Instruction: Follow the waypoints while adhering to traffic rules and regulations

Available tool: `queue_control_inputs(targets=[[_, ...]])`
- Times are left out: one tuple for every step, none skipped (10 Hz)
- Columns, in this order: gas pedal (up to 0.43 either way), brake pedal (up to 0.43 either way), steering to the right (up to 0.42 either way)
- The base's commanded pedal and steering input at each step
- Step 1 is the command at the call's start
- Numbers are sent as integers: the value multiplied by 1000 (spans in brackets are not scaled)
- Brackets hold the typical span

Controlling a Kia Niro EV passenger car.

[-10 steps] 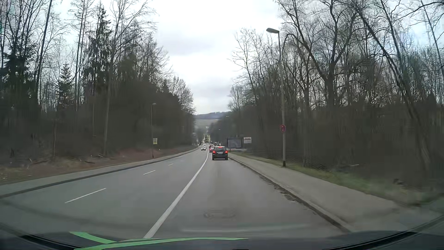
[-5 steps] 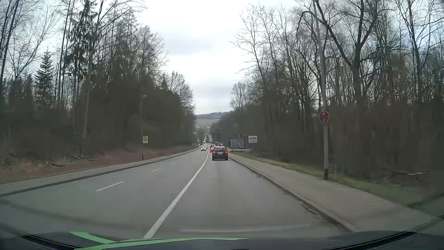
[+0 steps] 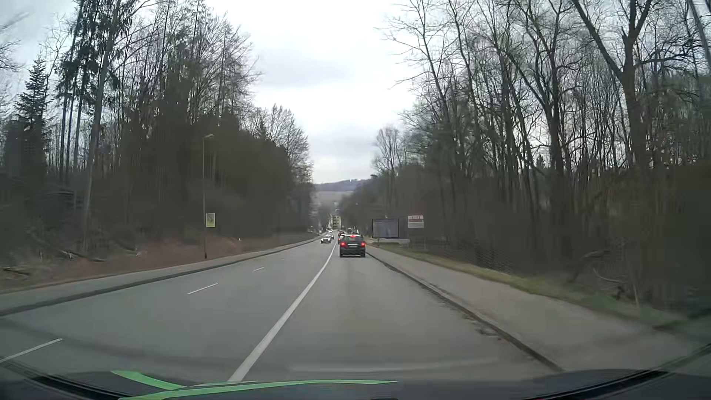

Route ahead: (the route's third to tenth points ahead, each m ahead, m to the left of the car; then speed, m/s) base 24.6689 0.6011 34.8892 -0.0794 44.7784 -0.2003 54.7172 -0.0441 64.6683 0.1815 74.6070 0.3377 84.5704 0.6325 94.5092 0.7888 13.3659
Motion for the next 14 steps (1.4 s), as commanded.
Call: queue_control_inputs(targets=[[0,79,-6],[0,73,-6],[0,73,-6],[0,73,-6],[0,73,-6],[0,73,-6],[0,73,-6],[0,73,-6],[0,79,-6],[0,85,-5],[0,91,-5],[0,98,-5],[0,98,-5],[0,110,-5]])
